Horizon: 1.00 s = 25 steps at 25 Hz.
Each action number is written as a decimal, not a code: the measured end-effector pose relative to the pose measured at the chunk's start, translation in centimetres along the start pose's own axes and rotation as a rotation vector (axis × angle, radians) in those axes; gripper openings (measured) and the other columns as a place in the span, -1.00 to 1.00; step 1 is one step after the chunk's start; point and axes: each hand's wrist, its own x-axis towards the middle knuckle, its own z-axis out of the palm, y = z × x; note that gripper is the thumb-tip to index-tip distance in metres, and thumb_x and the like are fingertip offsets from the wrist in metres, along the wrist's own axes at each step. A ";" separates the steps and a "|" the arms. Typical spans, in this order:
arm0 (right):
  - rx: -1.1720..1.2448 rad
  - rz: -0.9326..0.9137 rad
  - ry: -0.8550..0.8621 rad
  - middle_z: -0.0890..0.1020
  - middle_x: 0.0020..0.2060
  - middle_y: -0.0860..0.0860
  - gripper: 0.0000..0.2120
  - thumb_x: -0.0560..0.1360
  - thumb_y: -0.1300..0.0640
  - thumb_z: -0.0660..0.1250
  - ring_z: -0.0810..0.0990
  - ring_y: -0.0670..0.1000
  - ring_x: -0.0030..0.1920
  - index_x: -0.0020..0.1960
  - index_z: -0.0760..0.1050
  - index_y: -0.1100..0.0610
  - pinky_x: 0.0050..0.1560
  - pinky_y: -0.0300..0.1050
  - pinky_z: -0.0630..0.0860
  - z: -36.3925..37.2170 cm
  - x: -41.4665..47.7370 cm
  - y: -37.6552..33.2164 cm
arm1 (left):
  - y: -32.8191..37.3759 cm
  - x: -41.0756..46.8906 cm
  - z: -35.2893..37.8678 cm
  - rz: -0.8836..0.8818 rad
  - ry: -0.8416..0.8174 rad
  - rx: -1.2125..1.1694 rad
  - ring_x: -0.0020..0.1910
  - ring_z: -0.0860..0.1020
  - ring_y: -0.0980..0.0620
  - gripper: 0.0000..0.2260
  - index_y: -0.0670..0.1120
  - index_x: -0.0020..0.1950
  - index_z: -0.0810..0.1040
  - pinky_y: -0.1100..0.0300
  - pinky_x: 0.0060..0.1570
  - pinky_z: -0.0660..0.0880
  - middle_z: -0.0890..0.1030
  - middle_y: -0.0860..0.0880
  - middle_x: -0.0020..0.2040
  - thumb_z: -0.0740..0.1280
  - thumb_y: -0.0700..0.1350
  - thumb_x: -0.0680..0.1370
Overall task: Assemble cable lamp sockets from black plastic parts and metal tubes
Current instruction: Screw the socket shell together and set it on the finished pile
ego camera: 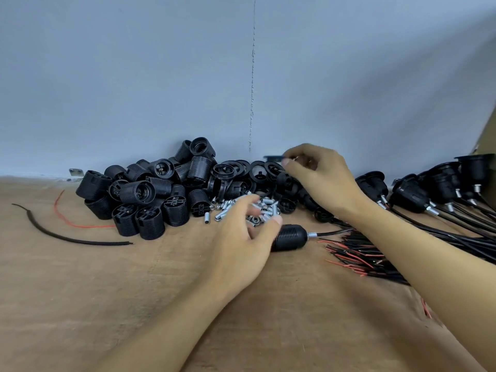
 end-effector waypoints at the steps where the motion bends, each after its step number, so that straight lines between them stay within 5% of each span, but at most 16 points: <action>1: 0.049 -0.013 -0.149 0.59 -0.37 -0.17 -0.94 0.52 0.00 0.38 0.48 -0.21 -0.36 -0.08 0.63 -0.05 -0.25 -0.31 0.36 -0.3 -1.1 -0.5 | 0.0 0.0 -0.1 0.034 0.108 -0.033 -0.07 0.55 0.23 -0.63 0.13 0.37 0.47 0.34 -0.05 0.45 0.54 0.21 0.14 0.40 0.05 0.58; 3: 0.102 -0.014 -0.399 0.54 -0.41 -0.16 -0.87 0.48 -0.02 0.36 0.44 -0.20 -0.37 -0.08 0.62 0.02 -0.26 -0.30 0.35 -0.7 -3.2 -1.0 | 0.3 -0.1 -0.3 0.095 0.216 -0.086 0.09 0.55 0.31 -0.61 0.09 0.41 0.48 0.42 0.04 0.47 0.55 0.22 0.20 0.37 0.04 0.58; 6: 0.101 0.003 -0.455 0.51 -0.37 -0.12 -0.89 0.54 0.01 0.37 0.43 -0.14 -0.29 -0.05 0.63 0.02 -0.17 -0.18 0.34 -1.0 -4.9 -0.5 | 0.6 -0.3 0.0 0.213 0.120 -0.018 0.18 0.54 0.38 -0.73 0.05 0.27 0.65 0.48 0.14 0.41 0.64 0.27 0.13 0.38 0.01 0.58; 8: 0.089 0.017 -0.412 0.55 -0.31 -0.14 -0.93 0.56 0.07 0.40 0.46 -0.15 -0.24 0.02 0.64 -0.03 -0.12 -0.21 0.39 -1.3 -5.7 0.2 | 0.7 -0.6 0.3 0.260 0.096 0.021 0.08 0.58 0.40 -0.84 0.05 0.12 0.72 0.54 0.05 0.40 0.67 0.33 -0.01 0.42 -0.12 0.59; 10: 0.018 0.011 -0.393 0.59 -0.16 -0.20 -0.73 0.52 0.05 0.44 0.50 -0.19 -0.15 0.21 0.58 -0.12 -0.03 -0.28 0.44 -1.6 -6.4 0.8 | 0.7 -0.7 0.2 0.246 0.128 0.003 -0.01 0.62 0.35 -0.84 0.11 0.01 0.72 0.51 -0.02 0.44 0.68 0.33 -0.11 0.42 -0.16 0.58; 12: -0.272 -0.066 -0.409 0.53 0.05 -0.25 -0.52 0.48 -0.07 0.45 0.48 -0.20 0.07 0.37 0.45 -0.16 0.21 -0.18 0.42 -1.7 -6.9 1.5 | 0.7 -0.6 0.1 0.207 0.181 0.000 -0.10 0.63 0.25 -0.86 0.09 -0.09 0.68 0.46 -0.10 0.46 0.68 0.25 -0.16 0.41 -0.13 0.59; 14: -0.463 -0.131 -0.411 0.53 0.13 -0.23 -0.55 0.49 -0.16 0.41 0.45 -0.17 0.17 0.36 0.47 -0.16 0.30 -0.08 0.39 -1.8 -7.3 1.9 | 0.6 -0.5 0.1 0.160 0.204 0.010 -0.22 0.61 0.10 -0.87 0.03 -0.15 0.62 0.34 -0.20 0.46 0.67 0.09 -0.24 0.39 -0.07 0.60; 17: -0.381 -0.160 -0.346 0.57 0.10 -0.22 -0.64 0.53 -0.14 0.38 0.49 -0.21 0.12 0.30 0.52 -0.13 0.17 -0.21 0.44 -2.0 -7.8 2.3 | 0.6 -0.6 0.1 0.087 0.161 -0.043 -0.23 0.57 -0.08 -0.82 -0.04 -0.15 0.53 0.10 -0.19 0.44 0.66 -0.17 -0.24 0.35 -0.01 0.62; 21: -0.282 -0.183 -0.191 0.53 0.05 -0.24 -0.64 0.52 -0.15 0.38 0.48 -0.22 0.10 0.28 0.52 -0.08 0.01 -0.44 0.41 -1.7 -8.4 2.5 | 0.5 -0.4 -0.1 0.037 0.129 -0.078 -0.35 0.50 0.14 -0.81 -0.05 -0.15 0.49 0.31 -0.26 0.41 0.60 -0.03 -0.28 0.33 -0.03 0.64; 25: -0.250 -0.198 -0.115 0.50 0.01 -0.26 -0.64 0.49 -0.12 0.42 0.48 -0.23 0.04 0.25 0.56 -0.04 -0.01 -0.47 0.40 -1.1 -8.8 2.3 | 0.5 -0.8 0.5 -0.013 0.026 -0.140 -0.33 0.46 0.22 -0.81 0.02 -0.12 0.49 0.27 -0.22 0.45 0.56 0.05 -0.26 0.23 -0.04 0.68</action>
